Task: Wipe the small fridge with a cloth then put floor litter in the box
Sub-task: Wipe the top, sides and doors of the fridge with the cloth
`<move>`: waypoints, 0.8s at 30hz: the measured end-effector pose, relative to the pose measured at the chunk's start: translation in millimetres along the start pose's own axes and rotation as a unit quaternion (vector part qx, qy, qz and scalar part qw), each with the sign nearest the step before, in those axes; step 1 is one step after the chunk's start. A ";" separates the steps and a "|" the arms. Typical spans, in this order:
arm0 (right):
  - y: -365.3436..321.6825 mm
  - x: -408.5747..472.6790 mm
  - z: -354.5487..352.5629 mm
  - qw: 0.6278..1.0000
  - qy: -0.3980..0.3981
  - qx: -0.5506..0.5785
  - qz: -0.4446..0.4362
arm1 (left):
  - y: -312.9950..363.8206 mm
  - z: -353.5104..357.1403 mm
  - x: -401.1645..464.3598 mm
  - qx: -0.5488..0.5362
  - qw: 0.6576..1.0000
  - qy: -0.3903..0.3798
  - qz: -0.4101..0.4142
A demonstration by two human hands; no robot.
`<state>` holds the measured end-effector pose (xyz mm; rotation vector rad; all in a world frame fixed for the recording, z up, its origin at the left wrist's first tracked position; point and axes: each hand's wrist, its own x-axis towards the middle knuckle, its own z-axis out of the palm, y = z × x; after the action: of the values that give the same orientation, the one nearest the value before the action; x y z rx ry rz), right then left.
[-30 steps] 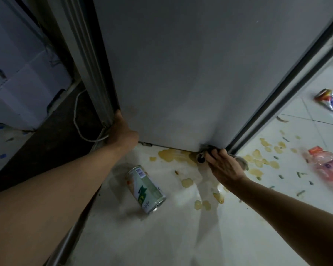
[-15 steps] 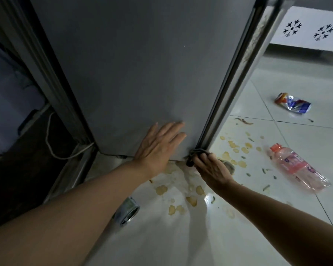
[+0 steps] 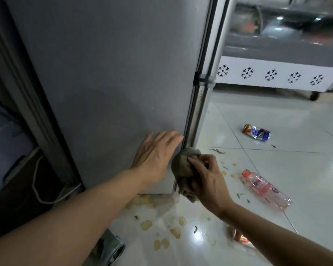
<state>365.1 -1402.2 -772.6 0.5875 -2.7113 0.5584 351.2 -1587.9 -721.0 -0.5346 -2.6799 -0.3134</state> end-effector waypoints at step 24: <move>-106.4 187.8 -230.0 0.827 0.444 0.339 0.063 | 42.1 -236.6 152.5 0.041 0.956 0.290 0.030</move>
<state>299.0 -1453.6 -468.5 0.1864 -1.6209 1.4304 316.2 -1569.0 -439.2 -0.4178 -2.0930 -0.2862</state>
